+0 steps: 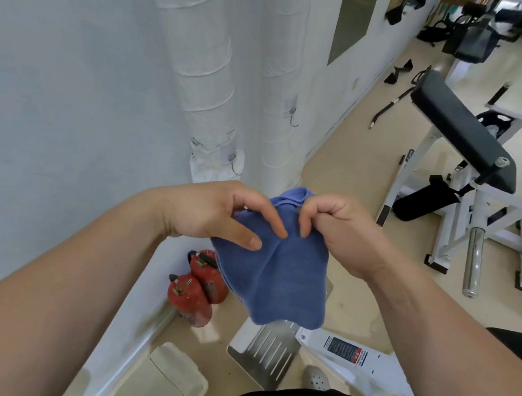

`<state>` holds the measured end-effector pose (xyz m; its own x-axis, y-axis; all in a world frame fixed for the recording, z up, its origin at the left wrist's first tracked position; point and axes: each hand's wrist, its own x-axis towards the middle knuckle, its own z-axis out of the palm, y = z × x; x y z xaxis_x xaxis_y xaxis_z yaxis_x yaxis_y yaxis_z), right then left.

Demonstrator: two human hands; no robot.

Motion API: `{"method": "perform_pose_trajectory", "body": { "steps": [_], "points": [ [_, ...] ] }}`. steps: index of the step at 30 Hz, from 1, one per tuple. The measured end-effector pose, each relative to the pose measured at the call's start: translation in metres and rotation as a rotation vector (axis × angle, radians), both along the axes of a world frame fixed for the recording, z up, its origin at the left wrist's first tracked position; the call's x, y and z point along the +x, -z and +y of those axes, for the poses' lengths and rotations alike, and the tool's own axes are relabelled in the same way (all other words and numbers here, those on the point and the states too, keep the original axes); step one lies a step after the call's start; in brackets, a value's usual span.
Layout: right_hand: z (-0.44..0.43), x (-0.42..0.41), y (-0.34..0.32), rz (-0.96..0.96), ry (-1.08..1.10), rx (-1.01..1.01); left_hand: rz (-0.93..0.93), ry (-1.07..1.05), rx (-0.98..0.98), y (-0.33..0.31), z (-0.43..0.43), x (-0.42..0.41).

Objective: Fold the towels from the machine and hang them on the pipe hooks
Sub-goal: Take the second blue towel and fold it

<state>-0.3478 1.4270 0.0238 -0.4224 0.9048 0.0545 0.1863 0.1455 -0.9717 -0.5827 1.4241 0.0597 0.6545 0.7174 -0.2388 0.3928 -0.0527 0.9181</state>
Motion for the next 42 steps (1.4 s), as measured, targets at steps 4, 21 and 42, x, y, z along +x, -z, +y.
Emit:
{"method": "perform_pose_trajectory", "body": {
  "steps": [4, 21, 42],
  "points": [
    [0.026, 0.018, 0.007, 0.047, -0.027, -0.033, 0.080, -0.012, 0.006, -0.008, 0.024, 0.020],
    [0.164, 0.111, 0.090, -0.028, -0.497, -0.229, -0.118, -0.886, -0.041, 0.020, 0.091, 0.114],
    [0.201, 0.178, 0.165, 0.139, -0.174, -0.729, 0.119, -1.325, -0.011, 0.098, 0.029, 0.118]
  ]
}}
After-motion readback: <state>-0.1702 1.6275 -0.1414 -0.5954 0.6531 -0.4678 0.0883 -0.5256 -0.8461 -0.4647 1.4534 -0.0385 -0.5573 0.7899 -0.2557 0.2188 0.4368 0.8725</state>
